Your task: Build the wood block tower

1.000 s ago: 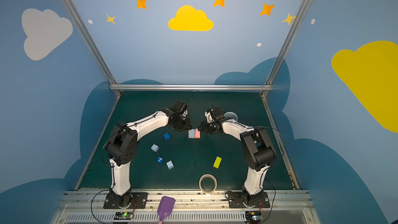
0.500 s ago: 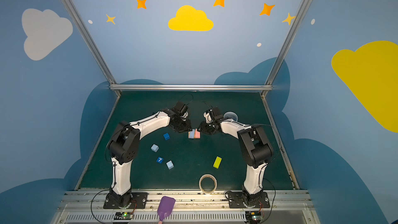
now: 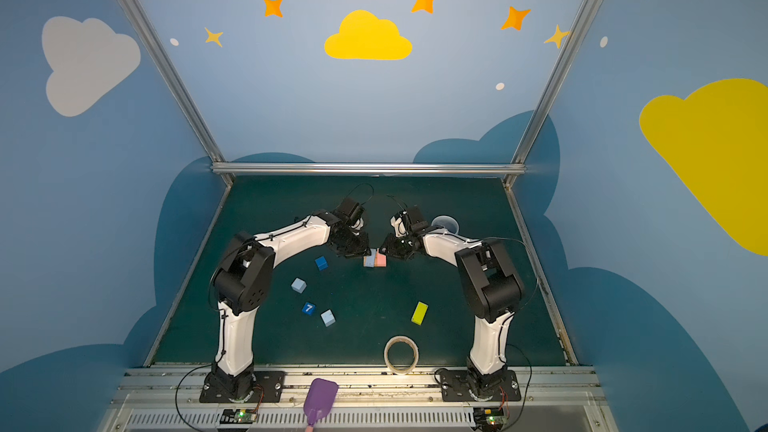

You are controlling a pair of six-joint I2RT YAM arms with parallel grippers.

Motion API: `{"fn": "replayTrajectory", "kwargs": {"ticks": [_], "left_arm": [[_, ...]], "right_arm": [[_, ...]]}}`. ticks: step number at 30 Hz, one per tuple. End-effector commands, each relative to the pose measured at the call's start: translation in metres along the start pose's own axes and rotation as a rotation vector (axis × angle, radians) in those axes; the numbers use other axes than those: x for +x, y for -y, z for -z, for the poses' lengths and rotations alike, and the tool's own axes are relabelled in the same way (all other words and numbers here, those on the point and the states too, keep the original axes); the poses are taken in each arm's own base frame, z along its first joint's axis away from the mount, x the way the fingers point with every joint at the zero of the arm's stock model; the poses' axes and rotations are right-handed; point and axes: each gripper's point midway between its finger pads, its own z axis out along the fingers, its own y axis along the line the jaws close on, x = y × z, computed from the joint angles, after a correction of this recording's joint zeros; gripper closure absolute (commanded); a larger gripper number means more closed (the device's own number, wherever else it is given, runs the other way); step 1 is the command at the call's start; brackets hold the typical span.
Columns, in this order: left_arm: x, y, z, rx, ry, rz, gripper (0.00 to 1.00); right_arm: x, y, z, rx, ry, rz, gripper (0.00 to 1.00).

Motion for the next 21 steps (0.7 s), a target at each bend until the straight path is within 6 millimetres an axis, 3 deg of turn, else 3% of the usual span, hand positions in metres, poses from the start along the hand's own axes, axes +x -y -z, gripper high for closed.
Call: {"fn": "replayTrajectory", "kwargs": {"ticks": [1, 21], "left_arm": [[-0.0037, 0.0032, 0.0002, 0.010, 0.001, 0.005, 0.66], [-0.0028, 0.0075, -0.0056, 0.034, -0.015, 0.011, 0.68]], "right_arm": [[-0.0042, -0.0074, -0.0035, -0.018, 0.000, 0.014, 0.68], [-0.0014, -0.0071, -0.0058, -0.013, -0.012, 0.006, 0.71]]}}
